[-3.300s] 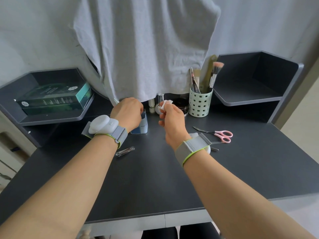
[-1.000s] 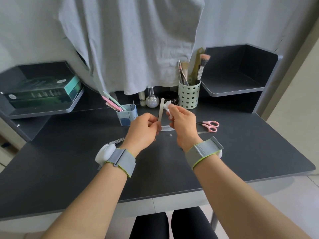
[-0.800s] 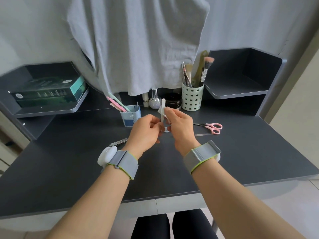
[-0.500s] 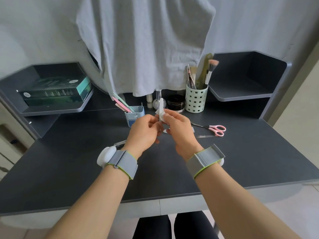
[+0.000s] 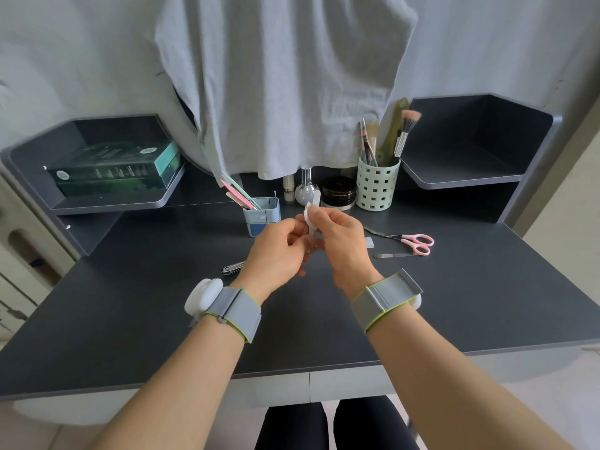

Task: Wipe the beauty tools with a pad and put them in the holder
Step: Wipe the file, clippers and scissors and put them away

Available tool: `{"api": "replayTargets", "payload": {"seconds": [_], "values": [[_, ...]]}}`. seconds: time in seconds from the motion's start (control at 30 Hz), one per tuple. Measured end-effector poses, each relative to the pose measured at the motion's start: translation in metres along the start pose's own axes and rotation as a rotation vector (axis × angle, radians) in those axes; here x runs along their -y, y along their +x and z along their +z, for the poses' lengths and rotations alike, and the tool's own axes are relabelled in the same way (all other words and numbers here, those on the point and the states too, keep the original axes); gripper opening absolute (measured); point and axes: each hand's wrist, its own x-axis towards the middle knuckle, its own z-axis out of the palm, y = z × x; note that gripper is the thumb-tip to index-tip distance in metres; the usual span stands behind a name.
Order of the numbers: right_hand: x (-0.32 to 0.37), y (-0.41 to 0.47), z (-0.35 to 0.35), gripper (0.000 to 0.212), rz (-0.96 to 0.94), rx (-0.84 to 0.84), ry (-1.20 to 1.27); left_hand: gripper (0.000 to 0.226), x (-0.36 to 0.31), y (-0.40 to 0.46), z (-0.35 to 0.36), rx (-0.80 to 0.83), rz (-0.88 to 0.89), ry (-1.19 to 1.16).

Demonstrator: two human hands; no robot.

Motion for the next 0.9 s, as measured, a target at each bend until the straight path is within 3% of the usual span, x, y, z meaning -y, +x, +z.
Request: {"api": "replayTargets", "payload": {"seconds": [0.43, 0.9], "values": [[0.005, 0.019, -0.002, 0.024, -0.042, -0.109, -0.068, 0.008, -0.003, -0.008, 0.0, 0.014, 0.005, 0.053], [0.003, 0.002, 0.006, 0.021, -0.051, -0.049, 0.004, 0.007, -0.004, -0.011, 0.0, -0.021, -0.009, 0.003]]}}
